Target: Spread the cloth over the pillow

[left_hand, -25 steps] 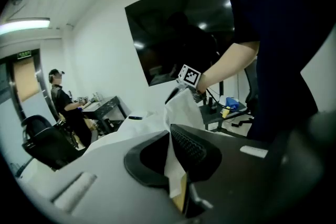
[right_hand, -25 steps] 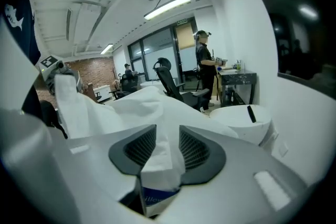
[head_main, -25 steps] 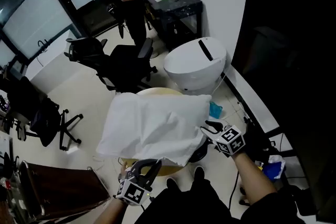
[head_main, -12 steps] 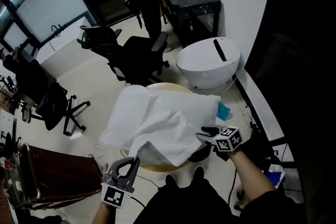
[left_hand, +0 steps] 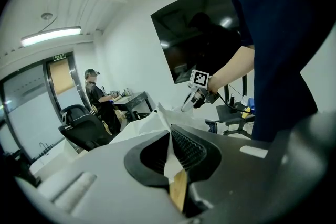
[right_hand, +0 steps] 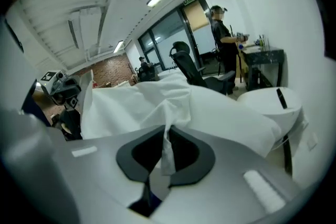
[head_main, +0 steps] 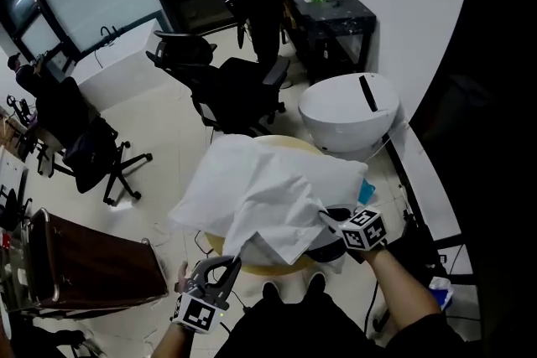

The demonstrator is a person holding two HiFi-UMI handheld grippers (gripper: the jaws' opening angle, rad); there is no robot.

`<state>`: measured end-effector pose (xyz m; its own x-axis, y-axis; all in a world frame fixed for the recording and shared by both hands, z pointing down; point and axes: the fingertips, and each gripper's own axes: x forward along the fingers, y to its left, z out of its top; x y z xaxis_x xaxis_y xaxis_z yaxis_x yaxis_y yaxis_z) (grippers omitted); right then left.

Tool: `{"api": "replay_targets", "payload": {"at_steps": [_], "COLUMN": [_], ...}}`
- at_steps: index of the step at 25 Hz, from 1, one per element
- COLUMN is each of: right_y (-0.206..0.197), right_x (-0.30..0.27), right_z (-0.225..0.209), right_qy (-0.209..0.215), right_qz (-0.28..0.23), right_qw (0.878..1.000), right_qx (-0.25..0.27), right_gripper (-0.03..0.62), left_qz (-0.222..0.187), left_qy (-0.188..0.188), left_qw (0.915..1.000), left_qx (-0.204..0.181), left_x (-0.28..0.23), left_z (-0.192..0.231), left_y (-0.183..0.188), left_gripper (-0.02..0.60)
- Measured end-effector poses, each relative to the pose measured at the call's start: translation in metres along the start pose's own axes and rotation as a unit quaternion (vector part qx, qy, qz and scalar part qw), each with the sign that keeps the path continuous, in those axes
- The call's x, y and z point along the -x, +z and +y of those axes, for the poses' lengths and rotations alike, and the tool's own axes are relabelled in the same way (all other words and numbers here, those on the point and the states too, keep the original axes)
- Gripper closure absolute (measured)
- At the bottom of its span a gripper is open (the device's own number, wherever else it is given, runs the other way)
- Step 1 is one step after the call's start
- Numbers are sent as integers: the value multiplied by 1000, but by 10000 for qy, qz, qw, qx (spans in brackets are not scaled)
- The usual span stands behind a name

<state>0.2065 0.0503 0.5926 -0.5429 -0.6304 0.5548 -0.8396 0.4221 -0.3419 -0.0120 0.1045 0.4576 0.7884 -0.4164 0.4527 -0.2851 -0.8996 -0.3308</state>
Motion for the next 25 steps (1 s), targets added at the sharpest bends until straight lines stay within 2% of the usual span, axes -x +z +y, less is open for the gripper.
{"api": "replay_targets", "payload": {"at_steps": [5, 8, 13, 19, 22, 25], "right_y": [81, 103, 97, 79, 72, 68], "right_x": [-2, -28, -90, -152, -168, -161], "right_z": [48, 88, 135, 157, 161, 168], "right_qy": [-342, -272, -251, -330, -271, -90], "right_qz": [-408, -295, 45, 344, 397, 240], "right_qw": [9921, 9842, 9735, 9658, 9671, 9697], "right_qx": [1133, 1727, 2271, 2548, 2499, 2428], "right_gripper": [574, 574, 574, 562, 520, 471], "left_qz": [-63, -203, -13, 148, 227, 159], "left_qy": [222, 354, 430, 495, 554, 625], "left_qw": [9996, 9986, 9970, 9943, 9929, 9917], "left_qx": [160, 344, 648, 936, 1029, 1110], "left_x": [21, 29, 45, 58, 61, 61], "left_z": [22, 35, 43, 52, 60, 70], "left_y": [-23, -37, -68, -97, -109, -108], "left_gripper": [578, 578, 578, 578, 578, 578]}}
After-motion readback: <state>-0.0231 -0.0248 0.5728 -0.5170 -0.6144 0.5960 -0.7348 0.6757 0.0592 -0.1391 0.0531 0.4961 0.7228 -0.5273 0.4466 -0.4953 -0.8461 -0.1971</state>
